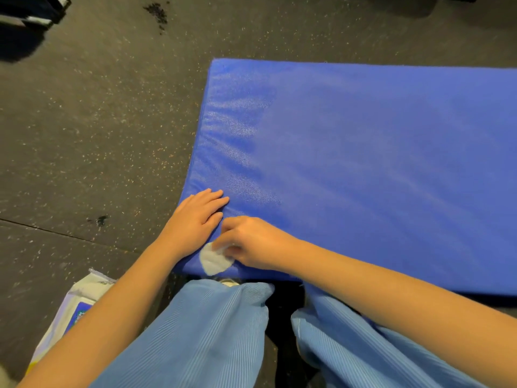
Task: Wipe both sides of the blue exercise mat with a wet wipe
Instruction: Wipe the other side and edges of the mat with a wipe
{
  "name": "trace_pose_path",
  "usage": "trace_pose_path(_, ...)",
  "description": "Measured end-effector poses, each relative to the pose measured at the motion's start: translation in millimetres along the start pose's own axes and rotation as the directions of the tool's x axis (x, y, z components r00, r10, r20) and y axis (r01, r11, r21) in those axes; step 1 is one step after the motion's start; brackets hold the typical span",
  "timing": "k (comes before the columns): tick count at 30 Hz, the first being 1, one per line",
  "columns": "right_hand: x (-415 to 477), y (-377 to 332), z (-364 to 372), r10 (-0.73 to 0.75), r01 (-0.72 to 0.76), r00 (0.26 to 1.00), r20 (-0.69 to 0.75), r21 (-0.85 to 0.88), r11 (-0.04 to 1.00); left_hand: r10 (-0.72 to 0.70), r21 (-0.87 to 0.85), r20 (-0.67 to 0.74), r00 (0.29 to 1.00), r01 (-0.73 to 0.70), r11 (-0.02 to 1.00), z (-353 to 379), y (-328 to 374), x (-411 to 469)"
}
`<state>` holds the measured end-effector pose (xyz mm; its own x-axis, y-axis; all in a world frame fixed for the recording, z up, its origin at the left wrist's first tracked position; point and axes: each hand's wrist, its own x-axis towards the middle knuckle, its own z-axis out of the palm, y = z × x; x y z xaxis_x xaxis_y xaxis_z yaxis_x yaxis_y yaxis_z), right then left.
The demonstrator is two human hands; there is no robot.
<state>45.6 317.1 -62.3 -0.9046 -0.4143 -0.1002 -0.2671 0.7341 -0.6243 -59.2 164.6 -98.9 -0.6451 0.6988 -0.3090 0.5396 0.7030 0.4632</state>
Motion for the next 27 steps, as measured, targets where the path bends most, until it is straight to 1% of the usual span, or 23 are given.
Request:
trace_pose_path(2, 7, -7, 3, -0.074, 0.074, 0.997, 0.005, 0.014, 0.997, -0.017, -0.020, 0.003, 1.000, 0.017, 1.000, -1, -1, -1)
trace_pose_path(4, -10, 1, 0, -0.077, 0.075, 0.996, 0.049, 0.033, 0.997, -0.010, 0.000, 0.006, 1.000, 0.010, 1.000, 0, 1, -1)
trace_pose_path(5, -23, 10, -3, -0.045, 0.044, 0.998, 0.043, 0.023, 0.999, -0.010, 0.017, 0.007, 1.000, 0.010, 1.000, 0, 0, -1)
trace_pose_path(8, -66, 50, -12, 0.108, -0.113, 0.986, -0.124, -0.037, 0.993, -0.025, 0.051, 0.007, 1.000, 0.024, 0.998, 1, 1, 3)
trace_pose_path(10, -79, 57, -15, 0.186, -0.194, 0.962, -0.202, -0.020, 0.981, -0.056, 0.065, -0.002, 0.998, 0.056, 0.996, 1, 9, 7)
trace_pose_path(11, -78, 51, -13, 0.201, -0.207, 0.957, -0.208, -0.003, 0.978, -0.063, 0.076, -0.015, 0.998, 0.064, 0.995, 3, 16, 8)
trace_pose_path(12, -74, 40, -10, 0.196, -0.195, 0.963, -0.187, 0.023, 0.981, -0.065, 0.090, -0.021, 0.998, 0.067, 0.994, 6, 22, 10)
trace_pose_path(14, -68, 20, -4, 0.130, -0.123, 0.986, -0.101, 0.073, 0.990, -0.059, 0.131, -0.009, 0.998, 0.059, 0.990, 15, 32, 9)
trace_pose_path(15, -70, 18, -4, 0.099, -0.093, 0.993, -0.066, 0.088, 0.992, -0.052, 0.149, -0.004, 0.999, 0.052, 0.987, 19, 34, 7)
trace_pose_path(16, -75, 24, -6, 0.097, -0.090, 0.993, -0.064, 0.102, 0.991, -0.051, 0.147, 0.000, 0.999, 0.051, 0.988, 21, 35, 6)
trace_pose_path(18, -92, 47, -13, 0.206, -0.192, 0.969, -0.139, 0.111, 0.975, -0.057, 0.116, 0.003, 0.998, 0.056, 0.992, 21, 32, 6)
trace_pose_path(20, -111, 66, -17, 0.356, -0.342, 0.906, -0.229, 0.100, 0.934, -0.047, 0.118, -0.008, 0.999, 0.047, 0.992, 20, 29, 6)
trace_pose_path(21, -118, 68, -17, 0.397, -0.382, 0.883, -0.251, 0.107, 0.918, -0.040, 0.119, -0.013, 0.999, 0.041, 0.992, 21, 28, 7)
trace_pose_path(22, -123, 64, -16, 0.395, -0.376, 0.884, -0.251, 0.121, 0.919, -0.038, 0.115, -0.016, 0.999, 0.040, 0.993, 21, 28, 7)
trace_pose_path(23, -126, 55, -15, 0.364, -0.341, 0.905, -0.221, 0.136, 0.930, -0.041, 0.109, -0.017, 0.999, 0.043, 0.993, 21, 28, 7)
trace_pose_path(25, -134, 41, -14, 0.280, -0.258, 0.952, -0.121, 0.171, 0.951, -0.046, 0.101, -0.017, 0.999, 0.048, 0.994, 21, 28, 6)
trace_pose_path(26, -137, 44, -16, 0.261, -0.241, 0.960, -0.100, 0.180, 0.954, -0.044, 0.101, -0.018, 0.999, 0.046, 0.994, 21, 29, 6)
trace_pose_path(27, -138, 51, -18, 0.276, -0.252, 0.953, -0.121, 0.185, 0.950, -0.042, 0.103, -0.021, 0.999, 0.044, 0.994, 21, 29, 6)
